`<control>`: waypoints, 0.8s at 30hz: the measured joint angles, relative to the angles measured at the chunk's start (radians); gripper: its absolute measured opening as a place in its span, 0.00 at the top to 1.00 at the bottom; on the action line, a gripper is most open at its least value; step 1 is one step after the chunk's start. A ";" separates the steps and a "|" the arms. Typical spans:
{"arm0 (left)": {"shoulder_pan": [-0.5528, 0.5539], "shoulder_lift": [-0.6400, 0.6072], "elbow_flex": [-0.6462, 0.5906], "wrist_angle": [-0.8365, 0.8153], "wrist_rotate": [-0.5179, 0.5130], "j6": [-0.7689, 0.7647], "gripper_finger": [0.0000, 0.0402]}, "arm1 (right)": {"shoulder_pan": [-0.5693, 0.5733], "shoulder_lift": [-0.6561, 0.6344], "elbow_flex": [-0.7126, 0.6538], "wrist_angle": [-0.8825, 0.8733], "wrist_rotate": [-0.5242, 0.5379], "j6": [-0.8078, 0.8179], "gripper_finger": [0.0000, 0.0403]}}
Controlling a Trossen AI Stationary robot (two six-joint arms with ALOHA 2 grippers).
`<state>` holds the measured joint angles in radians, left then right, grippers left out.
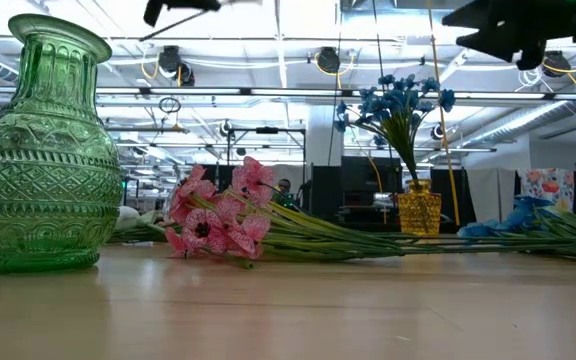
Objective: Sort flowers into vase by color
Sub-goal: Put the top white flower into the transparent vase
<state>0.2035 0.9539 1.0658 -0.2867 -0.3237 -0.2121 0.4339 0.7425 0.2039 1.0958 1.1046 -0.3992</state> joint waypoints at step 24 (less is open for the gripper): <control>0.106 -0.011 -0.315 0.984 0.381 0.107 1.00 | -0.163 0.155 0.194 -0.112 -0.550 0.182 0.32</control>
<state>0.3092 0.9424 0.7508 0.6975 0.0572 -0.1049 0.2707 0.8975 0.3974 0.9835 0.5542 -0.2176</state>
